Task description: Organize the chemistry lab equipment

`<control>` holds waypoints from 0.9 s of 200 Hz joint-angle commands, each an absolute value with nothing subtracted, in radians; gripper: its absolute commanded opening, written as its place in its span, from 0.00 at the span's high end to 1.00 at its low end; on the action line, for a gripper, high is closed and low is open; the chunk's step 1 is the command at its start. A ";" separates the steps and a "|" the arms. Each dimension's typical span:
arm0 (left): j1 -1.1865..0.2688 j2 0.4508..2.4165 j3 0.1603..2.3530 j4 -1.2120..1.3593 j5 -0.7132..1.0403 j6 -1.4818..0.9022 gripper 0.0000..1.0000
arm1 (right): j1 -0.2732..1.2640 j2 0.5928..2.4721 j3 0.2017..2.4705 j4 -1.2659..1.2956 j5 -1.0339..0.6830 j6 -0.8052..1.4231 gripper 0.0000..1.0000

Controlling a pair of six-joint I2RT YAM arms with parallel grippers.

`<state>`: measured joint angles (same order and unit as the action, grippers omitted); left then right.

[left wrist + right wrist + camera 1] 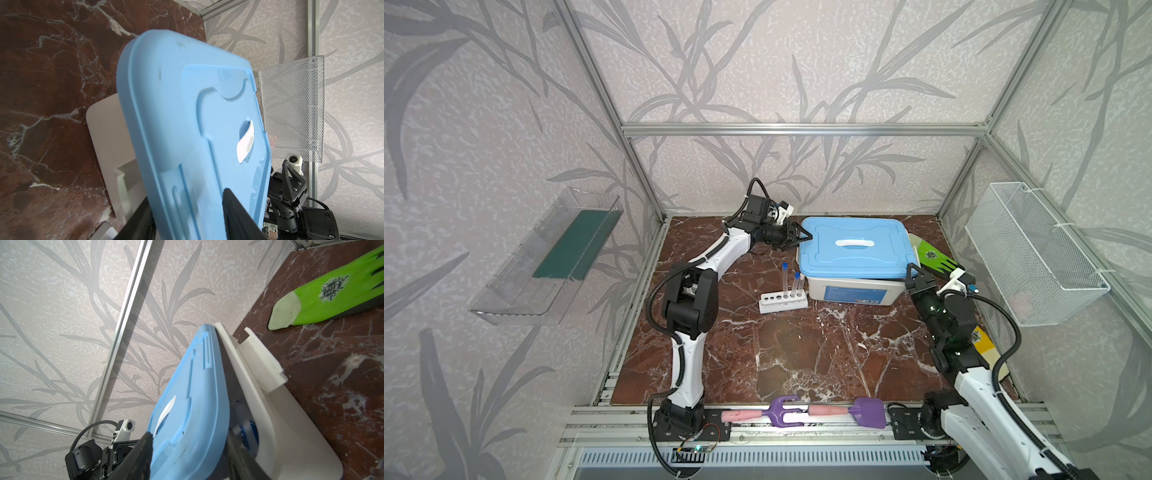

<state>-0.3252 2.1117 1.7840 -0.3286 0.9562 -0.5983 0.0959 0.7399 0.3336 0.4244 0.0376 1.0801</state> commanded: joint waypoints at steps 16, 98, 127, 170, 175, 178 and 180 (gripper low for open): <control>-0.325 2.120 1.877 -0.393 0.940 -0.531 0.48 | 0.091 0.712 0.314 0.457 0.054 1.078 0.44; -0.337 2.137 1.906 -0.434 0.929 -0.504 0.47 | 0.091 0.691 0.308 0.438 0.066 1.069 0.44; -0.342 2.147 1.923 -0.463 0.917 -0.484 0.46 | 0.091 0.680 0.318 0.421 0.067 1.053 0.44; -0.353 2.173 1.962 -0.509 0.907 -0.455 0.46 | 0.091 0.655 0.365 0.332 0.071 0.970 0.44; -0.353 2.174 1.965 -0.513 0.907 -0.453 0.46 | 0.091 0.656 0.386 0.296 0.071 0.948 0.44; -0.353 2.176 1.965 -0.514 0.908 -0.452 0.46 | 0.091 0.659 0.402 0.273 0.071 0.934 0.44; -0.353 2.177 1.965 -0.515 0.908 -0.451 0.46 | 0.091 0.660 0.414 0.250 0.071 0.925 0.44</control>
<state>-0.3439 2.1601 1.9194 -0.4702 0.9131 -0.4931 0.0959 0.6697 0.3248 0.3752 0.0555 1.0286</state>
